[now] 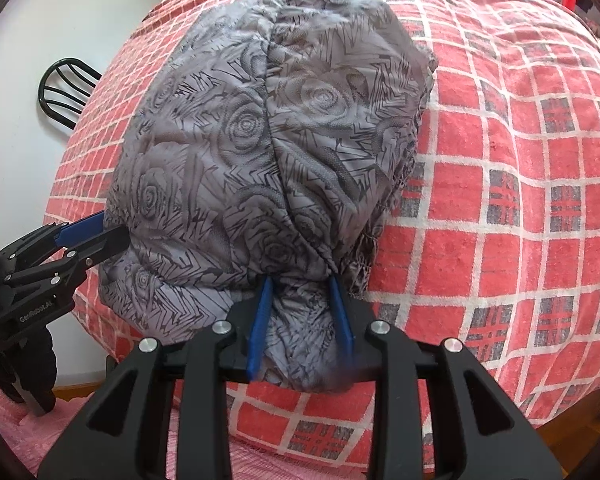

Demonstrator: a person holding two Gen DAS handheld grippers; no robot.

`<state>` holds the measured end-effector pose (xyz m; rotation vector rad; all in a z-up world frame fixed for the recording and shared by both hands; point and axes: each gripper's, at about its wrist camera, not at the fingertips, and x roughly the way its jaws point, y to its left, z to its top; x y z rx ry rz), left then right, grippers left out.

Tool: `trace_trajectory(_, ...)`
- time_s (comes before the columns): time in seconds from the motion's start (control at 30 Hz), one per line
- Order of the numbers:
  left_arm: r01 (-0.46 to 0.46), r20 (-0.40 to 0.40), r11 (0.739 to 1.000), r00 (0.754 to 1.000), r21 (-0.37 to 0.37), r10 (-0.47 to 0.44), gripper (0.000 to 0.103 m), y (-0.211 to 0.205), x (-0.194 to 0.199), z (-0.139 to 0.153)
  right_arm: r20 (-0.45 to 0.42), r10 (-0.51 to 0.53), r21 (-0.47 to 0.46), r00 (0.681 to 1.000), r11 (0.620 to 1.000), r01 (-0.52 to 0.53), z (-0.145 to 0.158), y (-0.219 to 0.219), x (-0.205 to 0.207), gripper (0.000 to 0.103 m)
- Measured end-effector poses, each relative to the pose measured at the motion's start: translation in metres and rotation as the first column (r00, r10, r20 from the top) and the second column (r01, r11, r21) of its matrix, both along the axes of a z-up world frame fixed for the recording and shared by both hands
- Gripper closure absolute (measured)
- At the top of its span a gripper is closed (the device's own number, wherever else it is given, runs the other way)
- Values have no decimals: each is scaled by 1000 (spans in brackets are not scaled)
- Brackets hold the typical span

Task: Fold large clothes
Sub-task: 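Slide both grippers under the folded grey jacket bundle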

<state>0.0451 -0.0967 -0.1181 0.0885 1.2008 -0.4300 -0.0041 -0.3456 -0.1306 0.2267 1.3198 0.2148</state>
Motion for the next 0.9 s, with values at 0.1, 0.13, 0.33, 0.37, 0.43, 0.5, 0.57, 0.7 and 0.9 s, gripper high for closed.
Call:
trace_trajectory(0.1,2,21,1000,1000,2,-2,53,0,-1,9,18,0,24,1000,1000,0,9,-2,-2,64)
trace_trajectory(0.13,3,26,1000,1000,2,-4,53,1,0,12,28,0,24,1000,1000,0,13,-2,-3,63)
trace_trajectory(0.33,-1,41,1000,999,-25,2,49,11,7,27,86,-34,70,996,997,28,32,-20,-2,38)
trace_trajectory(0.37,-2,45,1000,999,-26,3,47,13,9,29,89,-48,94,995,995,39,33,-26,0,31)
trace_trajectory(0.43,-9,57,1000,998,-21,10,44,18,15,31,86,-68,124,994,991,57,33,-36,4,30)
trace_trajectory(0.5,-13,69,1000,997,-13,14,42,22,19,32,86,-81,140,993,988,68,31,-43,11,24)
trace_trajectory(0.57,-14,80,1000,997,-11,15,40,25,25,33,81,-93,156,992,985,79,27,-51,15,22)
trace_trajectory(0.7,-5,54,998,999,-70,8,32,33,38,30,66,-93,255,993,964,73,15,-59,27,17)
trace_trajectory(0.9,3,-91,965,995,-264,-28,28,51,67,4,32,-91,399,995,914,71,-8,-75,39,13)
